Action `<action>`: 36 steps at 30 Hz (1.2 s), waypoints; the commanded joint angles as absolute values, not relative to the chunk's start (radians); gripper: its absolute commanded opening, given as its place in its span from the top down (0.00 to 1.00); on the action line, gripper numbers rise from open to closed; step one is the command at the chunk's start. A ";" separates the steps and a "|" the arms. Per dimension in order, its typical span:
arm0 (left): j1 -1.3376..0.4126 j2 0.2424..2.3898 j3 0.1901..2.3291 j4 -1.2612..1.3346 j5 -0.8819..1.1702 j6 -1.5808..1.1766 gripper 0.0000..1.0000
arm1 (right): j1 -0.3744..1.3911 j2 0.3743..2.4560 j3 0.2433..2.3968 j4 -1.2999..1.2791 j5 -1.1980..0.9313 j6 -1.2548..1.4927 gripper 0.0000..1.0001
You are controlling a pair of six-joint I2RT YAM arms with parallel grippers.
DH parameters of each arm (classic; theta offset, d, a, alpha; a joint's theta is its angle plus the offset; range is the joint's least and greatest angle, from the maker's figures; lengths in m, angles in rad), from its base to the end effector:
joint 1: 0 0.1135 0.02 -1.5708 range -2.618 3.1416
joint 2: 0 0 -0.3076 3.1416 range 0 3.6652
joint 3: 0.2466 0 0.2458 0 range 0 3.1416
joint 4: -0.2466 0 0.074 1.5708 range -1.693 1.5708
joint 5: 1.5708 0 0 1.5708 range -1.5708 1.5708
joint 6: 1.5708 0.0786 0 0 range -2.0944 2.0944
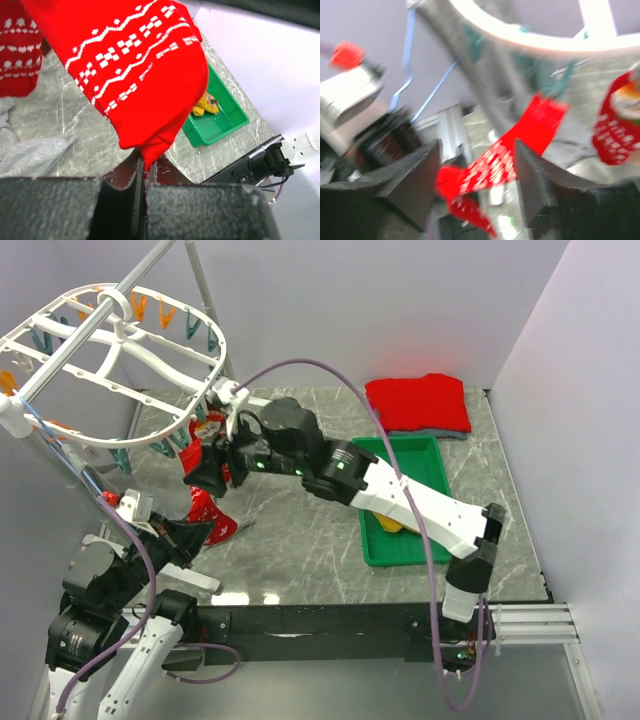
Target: Remove the socks clipped to the hanger
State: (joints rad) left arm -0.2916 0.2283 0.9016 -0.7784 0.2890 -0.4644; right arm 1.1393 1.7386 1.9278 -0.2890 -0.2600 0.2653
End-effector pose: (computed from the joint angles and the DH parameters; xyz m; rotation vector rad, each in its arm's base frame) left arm 0.0106 -0.0266 0.3630 0.0761 1.7353 -0.8050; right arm 0.1671 0.4112 0.5056 -0.9661 1.5590 1.2464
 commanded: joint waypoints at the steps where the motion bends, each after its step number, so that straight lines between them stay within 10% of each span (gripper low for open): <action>1: -0.291 0.218 0.897 -0.770 0.304 -0.456 0.99 | 1.140 1.839 2.126 -0.446 -0.089 0.121 0.26; 13: -0.293 0.216 0.896 -0.772 0.333 -0.451 0.99 | 1.103 1.957 2.258 -0.379 -0.118 0.109 0.13; 36: -0.293 0.212 0.887 -0.755 0.357 -0.471 0.99 | 1.103 2.043 2.286 -0.192 -0.044 0.156 0.45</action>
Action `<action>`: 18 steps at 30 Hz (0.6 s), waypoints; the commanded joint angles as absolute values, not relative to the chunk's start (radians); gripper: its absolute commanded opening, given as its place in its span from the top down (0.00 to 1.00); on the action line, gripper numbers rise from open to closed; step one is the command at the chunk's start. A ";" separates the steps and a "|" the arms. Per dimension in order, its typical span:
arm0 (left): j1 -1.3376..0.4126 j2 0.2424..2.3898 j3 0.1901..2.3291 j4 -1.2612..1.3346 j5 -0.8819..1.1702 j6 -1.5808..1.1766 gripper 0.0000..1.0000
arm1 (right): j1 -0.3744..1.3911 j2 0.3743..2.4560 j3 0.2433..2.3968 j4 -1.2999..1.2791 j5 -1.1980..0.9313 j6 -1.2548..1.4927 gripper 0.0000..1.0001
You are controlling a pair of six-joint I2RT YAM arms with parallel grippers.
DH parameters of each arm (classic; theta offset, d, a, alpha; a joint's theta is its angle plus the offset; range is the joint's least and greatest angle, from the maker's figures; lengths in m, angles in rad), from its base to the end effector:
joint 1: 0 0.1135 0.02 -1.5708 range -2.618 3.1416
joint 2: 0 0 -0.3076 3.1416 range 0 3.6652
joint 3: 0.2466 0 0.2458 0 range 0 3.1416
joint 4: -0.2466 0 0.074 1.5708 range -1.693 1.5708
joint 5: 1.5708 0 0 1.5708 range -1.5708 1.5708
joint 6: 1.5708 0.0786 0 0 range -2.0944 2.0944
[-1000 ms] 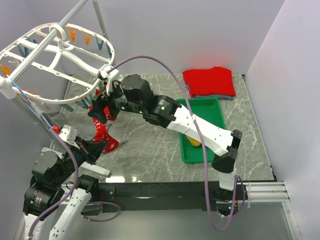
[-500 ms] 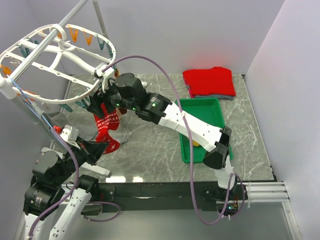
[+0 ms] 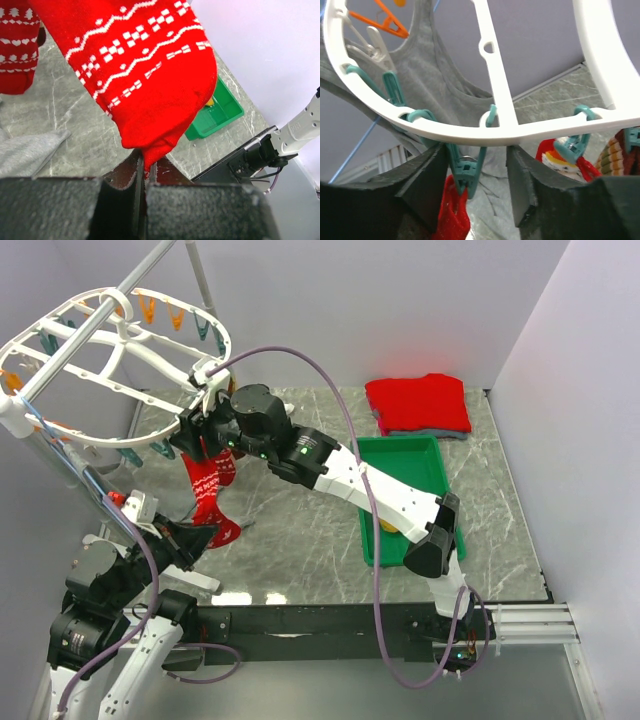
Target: Remove the socks clipped to the hanger
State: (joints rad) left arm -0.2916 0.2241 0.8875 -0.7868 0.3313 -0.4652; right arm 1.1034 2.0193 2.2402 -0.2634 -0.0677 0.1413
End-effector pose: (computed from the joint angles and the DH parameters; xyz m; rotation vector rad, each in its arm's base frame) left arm 0.0100 -0.0297 0.3577 0.1053 1.7570 -0.8389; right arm 0.2318 0.4712 0.4950 -0.8403 1.4900 1.0022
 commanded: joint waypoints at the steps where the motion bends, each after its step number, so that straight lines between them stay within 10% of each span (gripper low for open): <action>1: -0.293 0.212 0.887 -0.756 0.357 -0.471 0.99 | 1.101 2.046 2.289 -0.193 -0.044 0.156 0.47; 10: -0.293 0.212 0.882 -0.762 0.354 -0.471 0.99 | 1.103 2.049 2.295 -0.189 -0.048 0.169 1.00; 15: -0.293 0.215 0.880 -0.770 0.356 -0.476 0.99 | 1.103 2.042 2.293 -0.207 -0.058 0.175 1.00; 18: -0.293 0.212 0.888 -0.767 0.348 -0.480 0.99 | 1.104 2.020 2.269 -0.233 -0.061 0.179 0.65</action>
State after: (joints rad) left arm -0.2916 0.2241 0.8803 -0.7914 0.3431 -0.4683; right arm 1.1053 2.0586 2.2543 -0.2218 -0.0601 0.1703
